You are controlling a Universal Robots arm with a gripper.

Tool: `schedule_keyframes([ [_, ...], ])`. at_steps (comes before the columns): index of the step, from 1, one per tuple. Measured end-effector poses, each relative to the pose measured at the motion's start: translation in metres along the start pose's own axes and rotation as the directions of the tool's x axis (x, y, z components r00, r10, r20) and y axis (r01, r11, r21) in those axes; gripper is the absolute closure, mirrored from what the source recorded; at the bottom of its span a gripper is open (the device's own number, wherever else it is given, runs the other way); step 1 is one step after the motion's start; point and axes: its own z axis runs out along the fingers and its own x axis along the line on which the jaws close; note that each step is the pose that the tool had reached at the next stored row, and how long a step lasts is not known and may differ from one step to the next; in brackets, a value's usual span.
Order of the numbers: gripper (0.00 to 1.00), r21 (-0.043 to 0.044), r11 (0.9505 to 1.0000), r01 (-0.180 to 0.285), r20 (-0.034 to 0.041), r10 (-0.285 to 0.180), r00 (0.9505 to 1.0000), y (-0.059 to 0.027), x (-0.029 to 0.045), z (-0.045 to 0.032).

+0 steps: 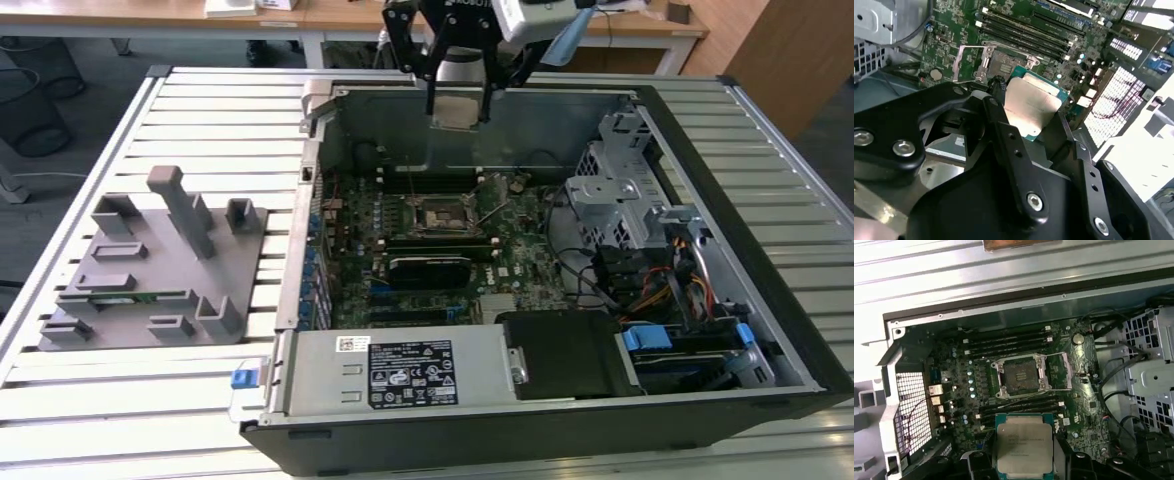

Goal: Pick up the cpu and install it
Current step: 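Place the cpu into insertion slot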

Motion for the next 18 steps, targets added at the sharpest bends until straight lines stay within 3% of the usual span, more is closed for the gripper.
schedule_keyframes([
  [5, 0.46, -0.0017, 0.9958, -0.091, 0.0033, 0.091, 0.9958, -0.0001, -0.0001, 0.0032],
  [10, 0.46, -0.0037, 0.9834, -0.181, 0.0064, 0.181, 0.9834, -0.0002, -0.0001, 0.0061],
  [13, 0.46, -0.0049, 0.9722, -0.234, 0.0081, 0.234, 0.9721, -0.0003, -0.0001, 0.0076],
  [14, 0.46, -0.0058, 0.9631, -0.269, 0.0093, 0.269, 0.9631, -0.0003, -0.0001, 0.0086],
  [18, 0.46, -0.0078, 0.9408, -0.339, 0.0115, 0.339, 0.9407, -0.0004, -0.0002, 0.0103],
])
